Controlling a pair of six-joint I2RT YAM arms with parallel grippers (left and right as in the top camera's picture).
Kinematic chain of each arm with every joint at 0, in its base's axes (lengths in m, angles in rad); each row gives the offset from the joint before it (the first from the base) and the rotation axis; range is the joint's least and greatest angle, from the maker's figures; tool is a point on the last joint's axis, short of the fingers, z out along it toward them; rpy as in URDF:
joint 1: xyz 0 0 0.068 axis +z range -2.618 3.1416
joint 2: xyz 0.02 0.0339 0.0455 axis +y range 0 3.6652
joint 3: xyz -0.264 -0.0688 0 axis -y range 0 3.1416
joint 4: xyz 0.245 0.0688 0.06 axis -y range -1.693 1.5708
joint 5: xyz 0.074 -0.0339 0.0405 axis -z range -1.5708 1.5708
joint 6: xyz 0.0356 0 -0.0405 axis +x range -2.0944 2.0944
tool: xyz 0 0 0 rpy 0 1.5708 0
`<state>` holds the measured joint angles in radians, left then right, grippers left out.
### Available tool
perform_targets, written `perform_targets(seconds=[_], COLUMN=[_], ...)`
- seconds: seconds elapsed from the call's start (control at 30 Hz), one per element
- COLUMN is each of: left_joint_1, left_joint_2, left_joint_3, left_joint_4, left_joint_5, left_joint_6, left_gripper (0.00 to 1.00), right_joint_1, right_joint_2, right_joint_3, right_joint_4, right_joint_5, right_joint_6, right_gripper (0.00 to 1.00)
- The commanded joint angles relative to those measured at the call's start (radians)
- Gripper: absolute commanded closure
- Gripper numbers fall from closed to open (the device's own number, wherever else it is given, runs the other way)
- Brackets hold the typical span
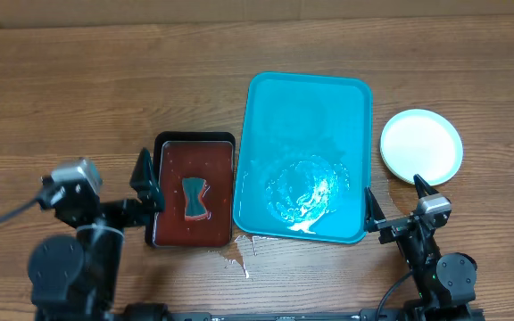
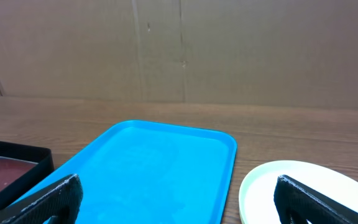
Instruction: Clean dirty plates on tray and stack at the side
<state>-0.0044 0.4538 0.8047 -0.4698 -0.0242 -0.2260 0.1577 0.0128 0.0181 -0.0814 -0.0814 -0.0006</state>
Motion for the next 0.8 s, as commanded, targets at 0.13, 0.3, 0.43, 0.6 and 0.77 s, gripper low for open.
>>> perform_targets(seconds=[0.13, 0.3, 0.43, 0.6, 0.77], left_joint_1=[0.012, 0.012, 0.012, 0.013, 0.013], left_joint_2=[-0.220, -0.356, -0.456, -0.451, -0.451], left_joint_3=[-0.287, -0.439, -0.533, -0.616, -0.751], left_joint_4=[0.148, 0.200, 0.240, 0.303, 0.474], left_joint_5=[0.092, 0.103, 0.103, 0.093, 0.093], left_joint_6=[0.085, 0.100, 0.125, 0.156, 0.178], left_gripper=[0.00, 0.00, 0.00, 0.00, 0.00], right_joint_1=[0.004, 0.004, 0.004, 0.004, 0.004], right_joint_2=[-0.007, -0.007, -0.007, -0.007, -0.007], right_joint_3=[-0.010, -0.010, -0.010, -0.010, -0.010], right_joint_4=[0.005, 0.005, 0.005, 0.005, 0.005], right_joint_5=[0.002, 0.002, 0.002, 0.002, 0.002], right_joint_6=[0.000, 0.000, 0.000, 0.000, 0.000], right_gripper=[0.00, 0.00, 0.00, 0.00, 0.00])
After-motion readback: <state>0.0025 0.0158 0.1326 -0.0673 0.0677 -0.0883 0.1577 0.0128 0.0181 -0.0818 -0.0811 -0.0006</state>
